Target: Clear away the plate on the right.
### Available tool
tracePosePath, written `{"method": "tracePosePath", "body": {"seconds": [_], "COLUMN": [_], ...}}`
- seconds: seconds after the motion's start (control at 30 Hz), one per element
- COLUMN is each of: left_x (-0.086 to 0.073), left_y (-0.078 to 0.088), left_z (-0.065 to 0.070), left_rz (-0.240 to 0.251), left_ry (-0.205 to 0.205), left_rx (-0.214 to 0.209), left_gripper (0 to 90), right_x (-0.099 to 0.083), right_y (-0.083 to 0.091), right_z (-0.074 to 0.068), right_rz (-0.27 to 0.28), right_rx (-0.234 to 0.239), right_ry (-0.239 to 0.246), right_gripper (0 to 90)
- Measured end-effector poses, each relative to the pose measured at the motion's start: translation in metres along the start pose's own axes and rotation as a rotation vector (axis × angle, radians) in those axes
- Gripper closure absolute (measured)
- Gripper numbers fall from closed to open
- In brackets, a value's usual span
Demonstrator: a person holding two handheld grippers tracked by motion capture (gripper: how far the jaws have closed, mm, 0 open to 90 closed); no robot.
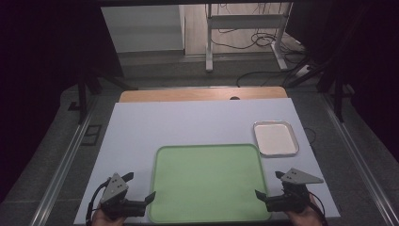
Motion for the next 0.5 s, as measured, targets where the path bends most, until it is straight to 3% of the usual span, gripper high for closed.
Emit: {"method": "tracePosePath", "body": {"seconds": [0.2, 0.5], "left_x": [-0.002, -0.003], "left_y": [0.002, 0.002], "left_z": [0.003, 0.011], "left_rz": [-0.006, -0.033], "left_ry": [-0.015, -0.092], "left_rx": [0.019, 0.011], "left_gripper": [0.0, 0.3], "right_x": [0.000, 0.000], "right_y": [-0.002, -0.009], "right_z": [0.002, -0.003], "right_rz": [0.003, -0.040], "right_rx": [0.047, 0.072], "right_ry": [-0.003, 0.042], "right_gripper": [0.0, 0.0]}}
Point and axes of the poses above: each handheld gripper's, and its own axes: y roughly backward along the jaws, x roughly out of its top, z roughly to its right, the point moved 2 cm from there along -y, roughly forward along the jaws, and after that the axes turned 3 degrees about -x, right-handed, at the moved point
